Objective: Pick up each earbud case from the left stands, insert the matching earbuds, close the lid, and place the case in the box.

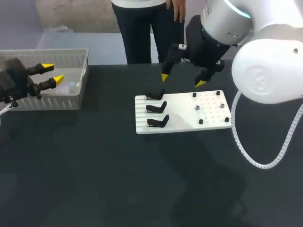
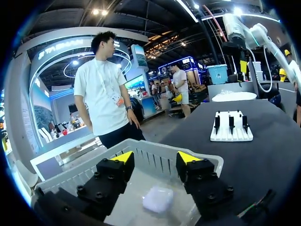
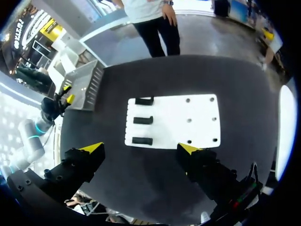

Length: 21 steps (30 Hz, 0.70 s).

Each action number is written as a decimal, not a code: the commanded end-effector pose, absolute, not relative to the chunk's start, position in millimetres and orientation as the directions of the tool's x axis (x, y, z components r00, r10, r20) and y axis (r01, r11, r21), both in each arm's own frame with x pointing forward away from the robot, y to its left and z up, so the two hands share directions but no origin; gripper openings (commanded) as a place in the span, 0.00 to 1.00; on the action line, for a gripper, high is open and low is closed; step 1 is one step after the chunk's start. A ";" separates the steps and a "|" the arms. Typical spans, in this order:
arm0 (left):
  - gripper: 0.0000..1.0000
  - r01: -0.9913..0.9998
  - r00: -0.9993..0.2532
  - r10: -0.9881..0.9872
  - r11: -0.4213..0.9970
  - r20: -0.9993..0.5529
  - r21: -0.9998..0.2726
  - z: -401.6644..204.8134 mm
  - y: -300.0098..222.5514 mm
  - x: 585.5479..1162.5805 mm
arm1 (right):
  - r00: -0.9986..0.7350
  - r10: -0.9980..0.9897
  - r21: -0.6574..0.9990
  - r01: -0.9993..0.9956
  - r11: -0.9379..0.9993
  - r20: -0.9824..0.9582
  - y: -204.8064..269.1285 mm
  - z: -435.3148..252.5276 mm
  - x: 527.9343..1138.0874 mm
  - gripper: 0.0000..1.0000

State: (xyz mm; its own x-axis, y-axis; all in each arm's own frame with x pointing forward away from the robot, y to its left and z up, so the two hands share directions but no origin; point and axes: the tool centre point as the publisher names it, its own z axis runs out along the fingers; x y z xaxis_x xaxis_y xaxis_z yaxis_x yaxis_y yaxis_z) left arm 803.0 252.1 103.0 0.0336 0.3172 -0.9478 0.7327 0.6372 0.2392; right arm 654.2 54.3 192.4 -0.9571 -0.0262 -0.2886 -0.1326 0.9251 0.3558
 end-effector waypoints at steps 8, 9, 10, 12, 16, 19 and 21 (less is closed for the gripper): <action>1.00 0.729 0.004 0.269 0.659 -0.963 0.187 138.0 198.4 725.5 | -0.864 -0.226 0.368 -0.410 0.835 -0.450 39.2 205.8 632.9 1.00; 1.00 0.730 -0.003 0.258 0.661 -0.966 0.174 138.4 193.1 719.2 | -0.858 -0.236 0.369 -0.424 0.827 -0.456 37.7 205.8 630.8 1.00; 1.00 0.733 -0.015 0.261 0.659 -0.965 0.167 138.6 186.1 711.4 | -0.852 -0.251 0.371 -0.440 0.818 -0.459 36.2 205.0 629.1 1.00; 1.00 0.740 -0.029 0.267 0.654 -0.963 0.159 138.1 173.5 698.9 | -0.844 -0.258 0.381 -0.458 0.803 -0.469 32.2 202.4 625.7 1.00; 1.00 0.746 -0.059 0.277 0.651 -0.959 0.142 137.1 153.9 677.8 | -0.825 -0.286 0.405 -0.504 0.763 -0.488 22.2 198.6 618.5 1.00; 1.00 0.744 -0.073 0.271 0.656 -0.960 0.129 137.5 141.2 663.4 | -0.814 -0.291 0.416 -0.523 0.744 -0.502 11.7 197.3 615.0 1.00; 1.00 0.744 -0.089 0.262 0.659 -0.961 0.111 136.4 132.9 655.1 | -0.806 -0.295 0.416 -0.534 0.736 -0.513 5.2 196.7 612.8 1.00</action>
State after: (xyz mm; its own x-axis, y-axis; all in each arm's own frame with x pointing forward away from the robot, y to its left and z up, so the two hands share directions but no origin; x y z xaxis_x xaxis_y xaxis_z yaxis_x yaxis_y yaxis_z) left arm 674.6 147.4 135.2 -0.0819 0.2533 -0.9639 0.8262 0.5581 0.0764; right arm 620.2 18.3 196.7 -0.8120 -0.3005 -0.5003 -0.5202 0.7612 0.3871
